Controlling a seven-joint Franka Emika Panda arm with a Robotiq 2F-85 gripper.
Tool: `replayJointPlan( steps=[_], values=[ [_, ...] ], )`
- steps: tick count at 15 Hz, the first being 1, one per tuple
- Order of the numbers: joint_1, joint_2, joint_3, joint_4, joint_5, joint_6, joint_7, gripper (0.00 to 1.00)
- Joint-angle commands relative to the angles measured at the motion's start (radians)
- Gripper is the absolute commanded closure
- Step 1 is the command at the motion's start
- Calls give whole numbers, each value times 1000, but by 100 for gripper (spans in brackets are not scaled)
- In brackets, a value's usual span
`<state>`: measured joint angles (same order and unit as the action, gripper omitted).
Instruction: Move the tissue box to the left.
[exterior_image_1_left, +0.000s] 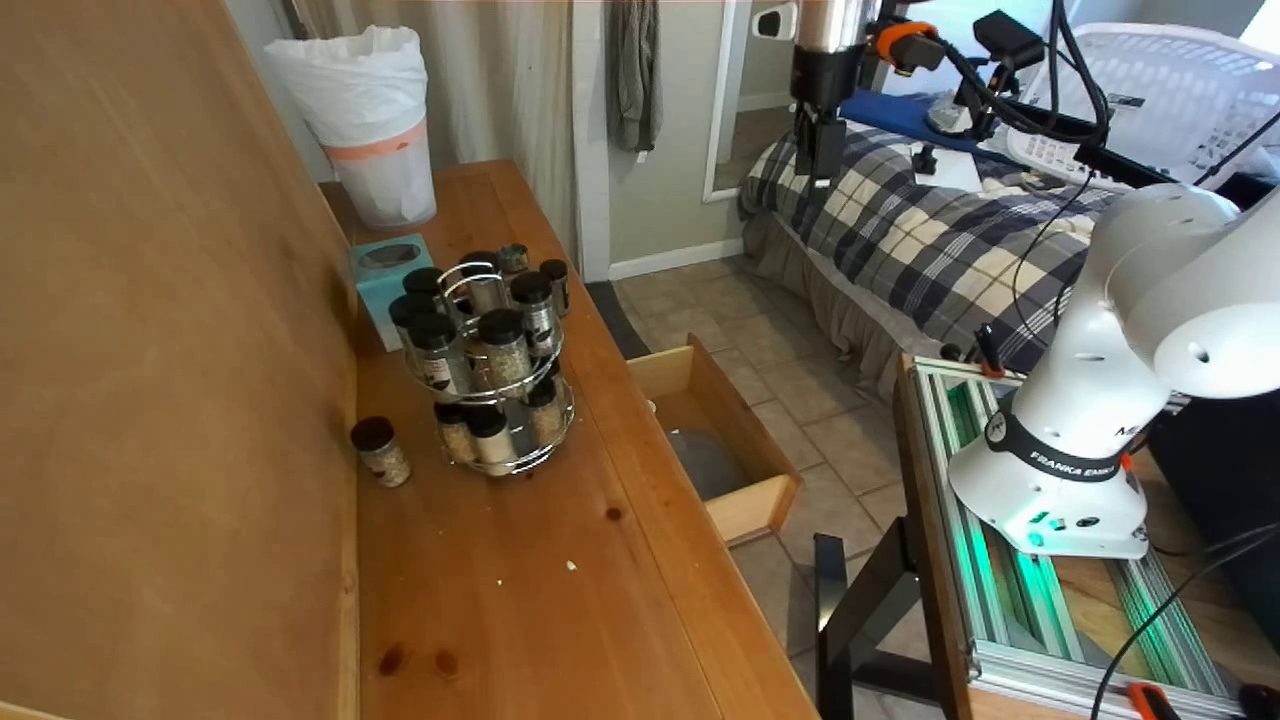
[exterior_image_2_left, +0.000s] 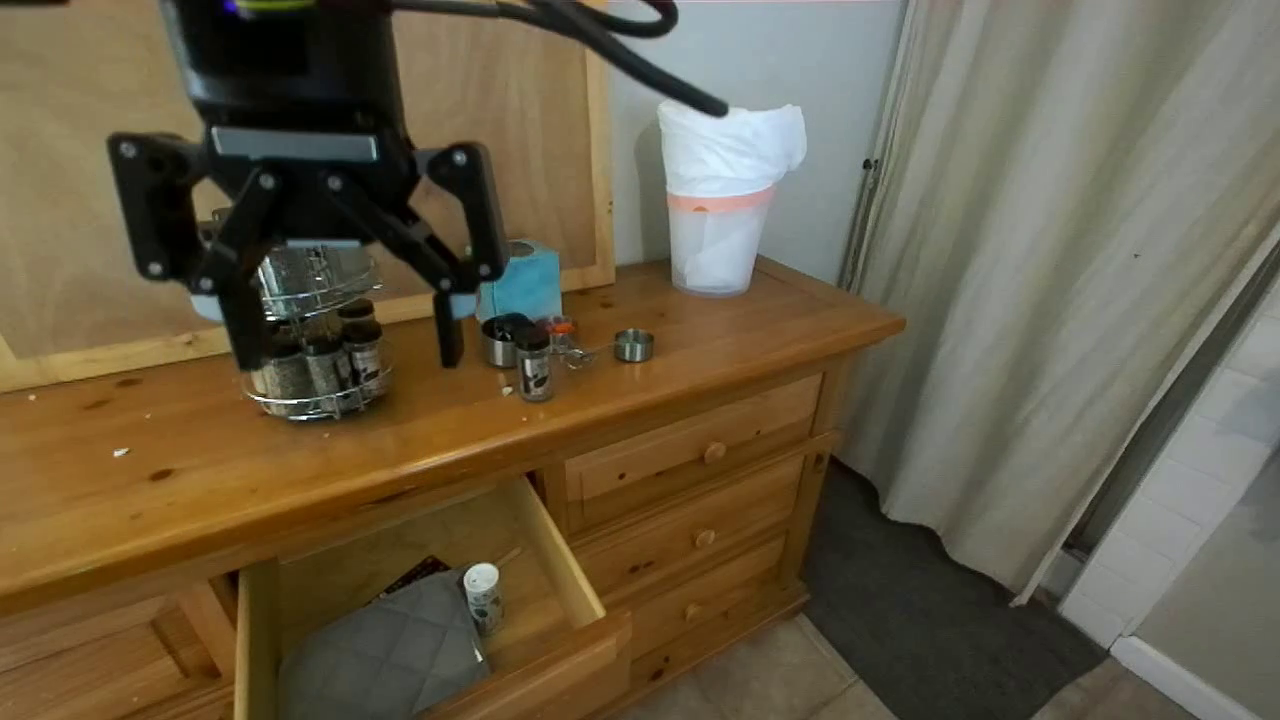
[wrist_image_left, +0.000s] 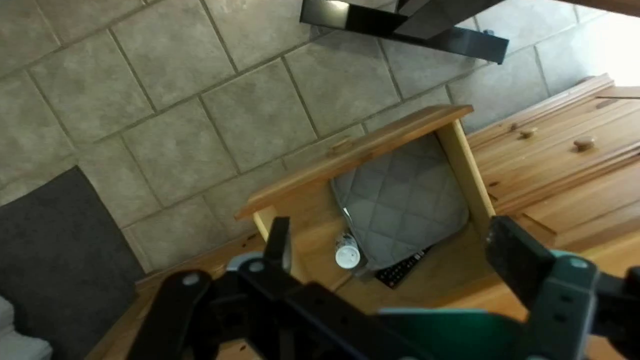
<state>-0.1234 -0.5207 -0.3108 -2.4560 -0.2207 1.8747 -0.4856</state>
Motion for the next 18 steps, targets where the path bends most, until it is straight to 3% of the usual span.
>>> replayJointPlan(
  steps=[1,9,14,15,18],
  values=[
    [47,150,17,176,152,-59,44,0],
    [31,437,114,452,342,-6,425,0],
    [2,587,112,646,374,72,566,0],
    [9,511,127,537,328,86,541,0],
    [3,533,128,557,330,85,541,0]
  ],
)
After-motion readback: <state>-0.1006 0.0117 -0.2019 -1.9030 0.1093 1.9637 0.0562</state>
